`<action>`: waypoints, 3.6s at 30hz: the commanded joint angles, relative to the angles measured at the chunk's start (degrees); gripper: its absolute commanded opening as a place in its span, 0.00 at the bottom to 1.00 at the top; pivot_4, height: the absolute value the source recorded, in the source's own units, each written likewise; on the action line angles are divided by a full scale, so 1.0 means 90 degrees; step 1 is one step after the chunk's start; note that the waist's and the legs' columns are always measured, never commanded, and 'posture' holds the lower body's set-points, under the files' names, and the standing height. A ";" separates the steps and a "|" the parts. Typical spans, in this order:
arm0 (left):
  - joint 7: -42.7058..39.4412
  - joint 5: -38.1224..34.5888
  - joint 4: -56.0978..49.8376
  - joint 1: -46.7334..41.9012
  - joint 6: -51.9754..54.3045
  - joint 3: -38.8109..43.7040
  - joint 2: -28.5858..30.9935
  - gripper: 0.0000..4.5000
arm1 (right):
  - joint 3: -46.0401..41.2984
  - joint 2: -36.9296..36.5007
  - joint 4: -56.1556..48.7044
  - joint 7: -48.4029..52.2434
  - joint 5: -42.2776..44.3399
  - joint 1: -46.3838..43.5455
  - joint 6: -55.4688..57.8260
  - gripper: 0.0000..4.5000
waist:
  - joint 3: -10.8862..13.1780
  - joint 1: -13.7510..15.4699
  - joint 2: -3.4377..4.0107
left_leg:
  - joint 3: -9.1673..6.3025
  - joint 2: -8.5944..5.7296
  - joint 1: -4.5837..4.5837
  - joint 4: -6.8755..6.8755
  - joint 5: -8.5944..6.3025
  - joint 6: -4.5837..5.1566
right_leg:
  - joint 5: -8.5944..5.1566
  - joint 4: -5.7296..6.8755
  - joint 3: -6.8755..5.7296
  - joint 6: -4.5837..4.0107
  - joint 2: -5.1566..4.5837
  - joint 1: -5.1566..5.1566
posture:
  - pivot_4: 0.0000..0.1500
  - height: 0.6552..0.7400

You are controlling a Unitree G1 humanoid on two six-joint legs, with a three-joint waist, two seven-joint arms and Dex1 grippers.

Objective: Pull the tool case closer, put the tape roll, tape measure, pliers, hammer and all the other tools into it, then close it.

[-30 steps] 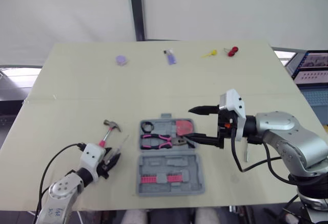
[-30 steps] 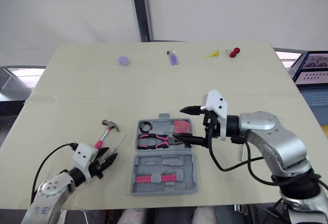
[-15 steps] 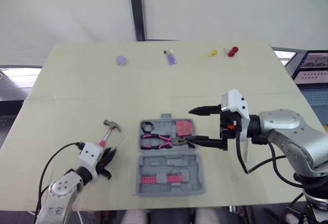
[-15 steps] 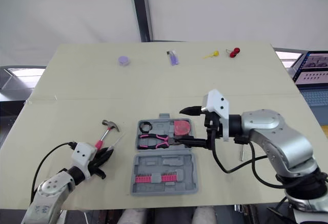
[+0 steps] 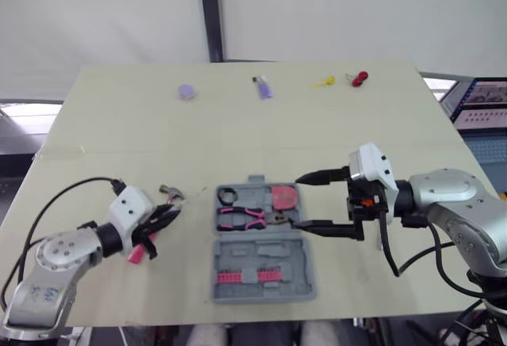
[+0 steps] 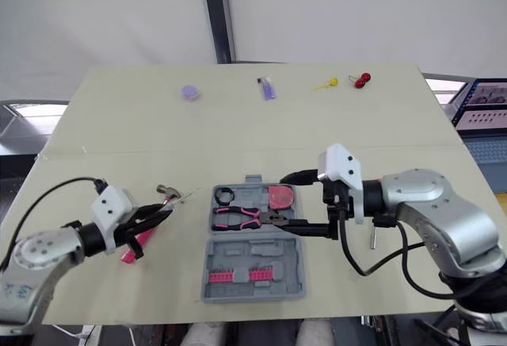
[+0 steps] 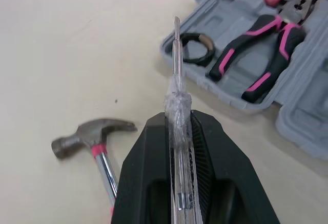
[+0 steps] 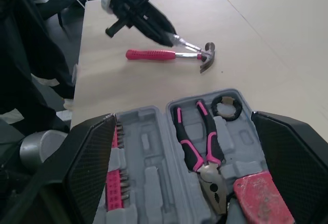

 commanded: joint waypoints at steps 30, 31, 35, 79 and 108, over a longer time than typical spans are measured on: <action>-0.1379 0.0591 0.0334 -0.3843 0.2704 -0.4380 -0.0217 0.02 | -0.0248 -0.0303 -0.0078 0.0151 -0.0793 0.1343 -0.0851 1.00 | 0.0026 0.0023 -0.0025 | 0.0004 0.0000 -0.0008 0.0009 0.0000 0.0001 | 0.0000 0.0002 0.0003 0.0000 0.0002 -0.0003 | 1.00 1.00; -0.1373 0.0615 0.0313 -0.3872 0.2739 -0.4432 -0.0249 0.02 | -0.0255 -0.0311 -0.0093 0.0147 -0.0794 0.1366 -0.0845 1.00 | 0.0027 0.0023 -0.0026 | 0.0004 0.0000 -0.0008 0.0009 0.0001 0.0001 | 0.0000 0.0002 0.0002 0.0000 0.0002 -0.0003 | 1.00 1.00; -0.1139 0.0908 0.0410 -0.3963 0.2705 -0.4633 -0.0454 0.02 | -0.0286 -0.0289 -0.0160 0.0071 -0.0762 0.1406 -0.0765 1.00 | 0.0028 0.0029 -0.0029 | 0.0003 -0.0001 -0.0010 0.0013 0.0000 0.0001 | 0.0000 0.0002 0.0002 0.0000 0.0002 -0.0003 | 1.00 1.00; -0.0951 0.1382 0.0385 -0.3658 0.2689 -0.5027 -0.0972 0.02 | -0.0508 -0.0356 -0.0368 -0.0037 -0.0581 0.1478 -0.0494 1.00 | 0.0029 0.0037 -0.0029 | -0.0001 -0.0001 -0.0012 0.0031 0.0000 0.0002 | 0.0000 0.0011 0.0002 0.0000 0.0002 0.0000 | 1.00 1.00; -0.0931 0.1556 0.0287 -0.3721 0.2517 -0.5112 -0.0955 0.02 | -0.0456 -0.0327 -0.0294 -0.0047 -0.0579 0.1418 -0.0512 1.00 | 0.0029 0.0037 -0.0030 | -0.0003 -0.0001 -0.0014 0.0039 -0.0001 0.0004 | 0.0000 0.0015 0.0002 0.0000 0.0001 0.0000 | 1.00 1.00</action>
